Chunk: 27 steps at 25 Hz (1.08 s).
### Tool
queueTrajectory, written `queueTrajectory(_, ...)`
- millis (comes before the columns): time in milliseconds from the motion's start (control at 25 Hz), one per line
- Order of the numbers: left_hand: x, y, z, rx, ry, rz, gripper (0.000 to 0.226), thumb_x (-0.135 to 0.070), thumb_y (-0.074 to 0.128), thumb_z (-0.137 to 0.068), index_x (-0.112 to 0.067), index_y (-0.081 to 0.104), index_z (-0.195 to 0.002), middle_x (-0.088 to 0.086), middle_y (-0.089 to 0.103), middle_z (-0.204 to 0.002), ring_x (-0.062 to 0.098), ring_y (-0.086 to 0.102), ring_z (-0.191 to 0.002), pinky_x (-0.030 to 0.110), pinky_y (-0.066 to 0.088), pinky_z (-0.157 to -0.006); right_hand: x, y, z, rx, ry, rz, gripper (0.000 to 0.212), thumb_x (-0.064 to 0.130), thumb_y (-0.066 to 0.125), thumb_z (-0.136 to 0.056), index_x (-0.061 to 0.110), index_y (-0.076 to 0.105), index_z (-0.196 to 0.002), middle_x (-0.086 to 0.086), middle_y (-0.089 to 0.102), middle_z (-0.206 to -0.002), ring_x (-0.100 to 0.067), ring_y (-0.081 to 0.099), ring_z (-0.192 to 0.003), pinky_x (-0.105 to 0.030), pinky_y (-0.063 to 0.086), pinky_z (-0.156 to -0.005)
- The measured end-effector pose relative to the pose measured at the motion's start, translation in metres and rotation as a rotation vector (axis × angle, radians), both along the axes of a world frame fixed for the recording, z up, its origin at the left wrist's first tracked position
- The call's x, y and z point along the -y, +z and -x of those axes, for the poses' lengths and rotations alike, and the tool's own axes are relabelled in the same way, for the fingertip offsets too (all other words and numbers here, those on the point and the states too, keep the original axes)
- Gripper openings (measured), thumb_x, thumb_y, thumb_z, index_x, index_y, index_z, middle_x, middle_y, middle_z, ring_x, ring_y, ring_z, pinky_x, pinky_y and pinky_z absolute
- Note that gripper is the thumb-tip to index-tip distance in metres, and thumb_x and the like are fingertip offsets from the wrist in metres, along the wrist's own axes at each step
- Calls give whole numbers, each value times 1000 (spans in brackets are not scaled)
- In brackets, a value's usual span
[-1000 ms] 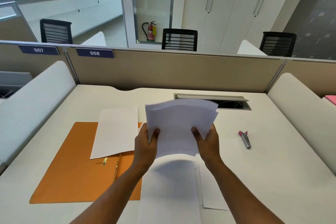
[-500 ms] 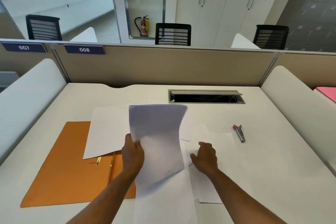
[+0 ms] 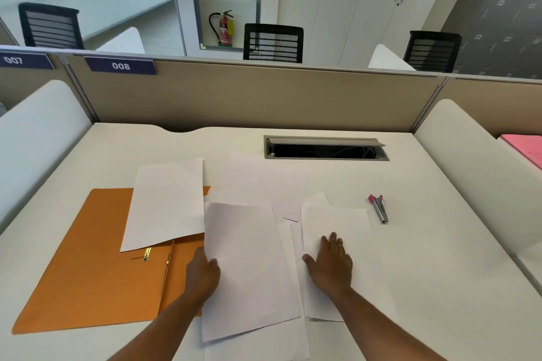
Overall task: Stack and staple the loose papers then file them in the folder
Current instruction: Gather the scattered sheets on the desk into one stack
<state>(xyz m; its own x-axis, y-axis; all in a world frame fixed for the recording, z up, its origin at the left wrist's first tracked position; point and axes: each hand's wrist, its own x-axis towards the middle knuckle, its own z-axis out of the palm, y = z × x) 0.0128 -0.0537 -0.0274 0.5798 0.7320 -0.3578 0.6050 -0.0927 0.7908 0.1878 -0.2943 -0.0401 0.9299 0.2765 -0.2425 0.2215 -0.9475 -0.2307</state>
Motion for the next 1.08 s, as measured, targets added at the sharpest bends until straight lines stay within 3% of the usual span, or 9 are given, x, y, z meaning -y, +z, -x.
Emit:
queueTrajectory(160, 2, 0, -2, 4, -2, 30, 31, -8, 45, -97, -10, 48, -128, 4, 57, -106, 17, 57, -85, 25, 46, -60, 5, 0, 2, 92, -1, -61, 58, 43, 55, -98, 23, 40, -151, 0, 37, -163, -20, 38, -148, -38, 39, -110)
queueTrajectory(280, 3, 1, -1, 9, -3, 57, 31, -11, 46, -99, -12, 48, -129, 3, 56, -109, 23, 57, -95, 32, 50, -74, 1, 14, -1, 138, -80, -161, 33, 38, 56, -99, 25, 59, -129, 2, 69, -123, -24, 66, -112, -36, 53, -88)
queueTrajectory(360, 2, 3, -2, 14, -8, 73, 32, -12, 46, -99, -12, 47, -131, 3, 56, -110, 24, 57, -98, 34, 49, -77, -7, 30, -6, 114, -166, -239, 22, 37, 55, -99, 23, 64, -113, -1, 71, -95, -28, 67, -88, -35, 54, -74)
queueTrajectory(440, 1, 4, -4, 19, 1, 96, 32, -11, 46, -99, -11, 47, -131, 5, 57, -113, 24, 57, -97, 33, 49, -76, -17, 47, -10, 84, -214, -333, 21, 38, 55, -98, 22, 64, -107, 1, 67, -84, -27, 64, -78, -36, 55, -71)
queueTrajectory(640, 4, 7, -11, 70, 32, 204, 32, -8, 46, -97, -10, 52, -128, 7, 63, -115, 22, 62, -94, 34, 52, -76, -56, 69, 12, -37, 15, -413, 40, 48, 62, -93, 26, 62, -127, 1, 74, -114, -27, 69, -102, -31, 45, -75)
queueTrajectory(720, 7, 9, -14, 94, 48, 292, 30, -10, 45, -97, -9, 55, -126, 6, 65, -110, 24, 64, -93, 42, 57, -81, -71, 66, 27, -129, 122, -420, 52, 54, 62, -90, 29, 57, -135, 2, 72, -125, -27, 67, -112, -31, 46, -81)
queueTrajectory(840, 9, 13, -21, 83, 82, 426, 35, -31, 40, -103, -12, 51, -131, 11, 62, -122, 31, 62, -106, 52, 53, -95, -91, 53, 51, -307, 243, -410, 68, 64, 58, -90, 30, 45, -147, 1, 66, -138, -24, 61, -126, -33, 46, -98)
queueTrajectory(960, 11, 16, -24, 100, 69, 496, 49, -48, 40, -101, -16, 49, -137, 8, 58, -133, 33, 55, -122, 52, 47, -102, -101, 38, 65, -382, 330, -343, 64, 59, 49, -98, 25, 40, -152, -2, 57, -149, -23, 55, -136, -37, 44, -110)
queueTrajectory(1080, 15, 16, -21, 189, -10, 403, 25, -18, 53, -99, -20, 57, -123, 10, 66, -125, 26, 64, -106, 46, 54, -93, -102, 31, 63, -358, 379, -314, 54, 47, 48, -102, 23, 42, -150, 0, 57, -149, -22, 54, -136, -38, 45, -110)
